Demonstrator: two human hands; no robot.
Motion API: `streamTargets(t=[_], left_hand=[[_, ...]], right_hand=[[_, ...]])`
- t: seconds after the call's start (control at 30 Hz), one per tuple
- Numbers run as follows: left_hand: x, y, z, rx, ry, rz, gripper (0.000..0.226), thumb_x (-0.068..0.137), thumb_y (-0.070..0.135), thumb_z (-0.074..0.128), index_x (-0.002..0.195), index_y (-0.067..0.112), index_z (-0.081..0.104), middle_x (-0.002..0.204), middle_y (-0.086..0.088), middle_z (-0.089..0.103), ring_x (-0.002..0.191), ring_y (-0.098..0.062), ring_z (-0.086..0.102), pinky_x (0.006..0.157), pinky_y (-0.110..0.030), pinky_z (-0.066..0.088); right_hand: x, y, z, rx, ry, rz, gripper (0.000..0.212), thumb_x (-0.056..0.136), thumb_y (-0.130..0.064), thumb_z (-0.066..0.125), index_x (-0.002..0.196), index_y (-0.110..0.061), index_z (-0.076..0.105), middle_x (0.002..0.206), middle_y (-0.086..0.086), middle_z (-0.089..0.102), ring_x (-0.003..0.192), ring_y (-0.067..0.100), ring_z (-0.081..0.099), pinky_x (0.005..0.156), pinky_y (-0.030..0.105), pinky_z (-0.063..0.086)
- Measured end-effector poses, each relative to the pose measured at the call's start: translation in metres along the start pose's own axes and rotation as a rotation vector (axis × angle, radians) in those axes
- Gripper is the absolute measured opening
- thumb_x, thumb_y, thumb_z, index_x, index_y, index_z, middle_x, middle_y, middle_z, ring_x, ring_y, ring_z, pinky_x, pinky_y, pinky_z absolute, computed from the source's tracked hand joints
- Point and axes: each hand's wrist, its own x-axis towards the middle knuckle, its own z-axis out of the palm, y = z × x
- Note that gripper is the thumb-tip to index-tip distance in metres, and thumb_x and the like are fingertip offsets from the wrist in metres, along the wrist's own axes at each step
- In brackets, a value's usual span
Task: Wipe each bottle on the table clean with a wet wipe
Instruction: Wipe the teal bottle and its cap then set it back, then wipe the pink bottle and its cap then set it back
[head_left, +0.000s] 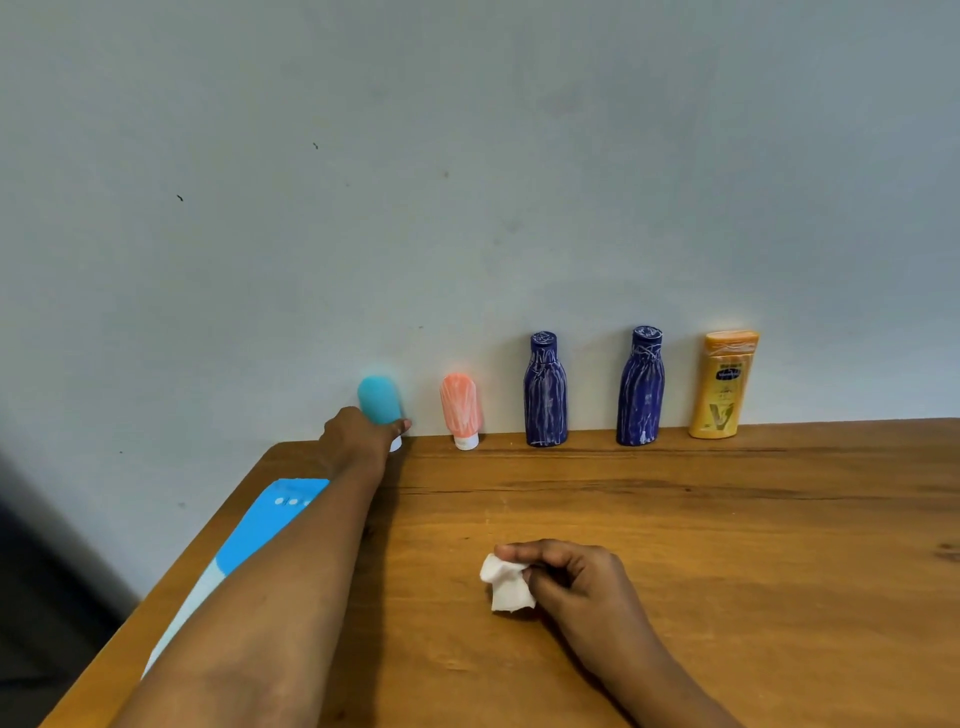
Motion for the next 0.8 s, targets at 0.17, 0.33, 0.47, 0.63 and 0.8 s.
streamTargets(t=[0.17,0.33,0.47,0.63,0.8], left_hand=[[-0.003,0.000,-0.001,0.004,-0.016,-0.016,0.062,0.068,0.057,0.073,0.096,0.005,0.055,0.097,-0.015,0.065,0.077,-0.024,0.058,0.061,-0.028,0.041],[-0.011,-0.009,-0.025,-0.074,0.166,0.101,0.040,0.080,0.029,0.072,0.110,0.007,0.055,0.112,-0.015,0.058,0.095,-0.030,0.058,0.068,-0.030,0.041],[-0.031,0.002,-0.037,-0.089,0.272,0.416,0.014,0.082,0.000,0.059,0.079,0.010,0.068,0.100,-0.008,0.062,0.098,-0.026,0.052,0.065,-0.029,0.042],[-0.035,0.042,-0.037,-0.054,0.149,0.515,0.020,0.079,-0.002,0.053,0.073,0.007,0.070,0.089,-0.009,0.068,0.092,-0.026,0.057,0.068,-0.031,0.042],[-0.037,0.081,-0.023,-0.155,-0.003,0.577,0.025,0.092,0.010,0.053,0.113,0.015,0.066,0.120,-0.003,0.064,0.108,-0.023,0.059,0.088,-0.028,0.047]], right_hand=[[0.000,-0.001,-0.001,0.019,0.004,0.018,0.040,0.088,0.004,0.054,0.093,-0.033,0.071,0.095,-0.020,0.068,0.094,-0.010,0.059,0.074,0.011,0.048],[-0.002,-0.004,-0.002,0.078,0.043,0.041,0.037,0.089,0.002,0.054,0.094,-0.030,0.071,0.094,-0.020,0.067,0.091,-0.010,0.059,0.070,0.013,0.049],[-0.004,-0.007,-0.003,0.168,0.091,0.058,0.039,0.088,0.007,0.052,0.092,-0.028,0.071,0.099,-0.011,0.069,0.089,-0.005,0.062,0.068,0.014,0.049],[-0.006,-0.007,-0.006,0.230,0.125,0.123,0.037,0.090,0.003,0.052,0.093,-0.027,0.073,0.103,-0.008,0.069,0.091,0.002,0.065,0.070,0.019,0.053],[-0.002,-0.002,-0.008,0.280,0.100,0.183,0.035,0.089,0.002,0.053,0.093,-0.026,0.074,0.106,-0.002,0.069,0.095,0.012,0.066,0.076,0.030,0.057]])
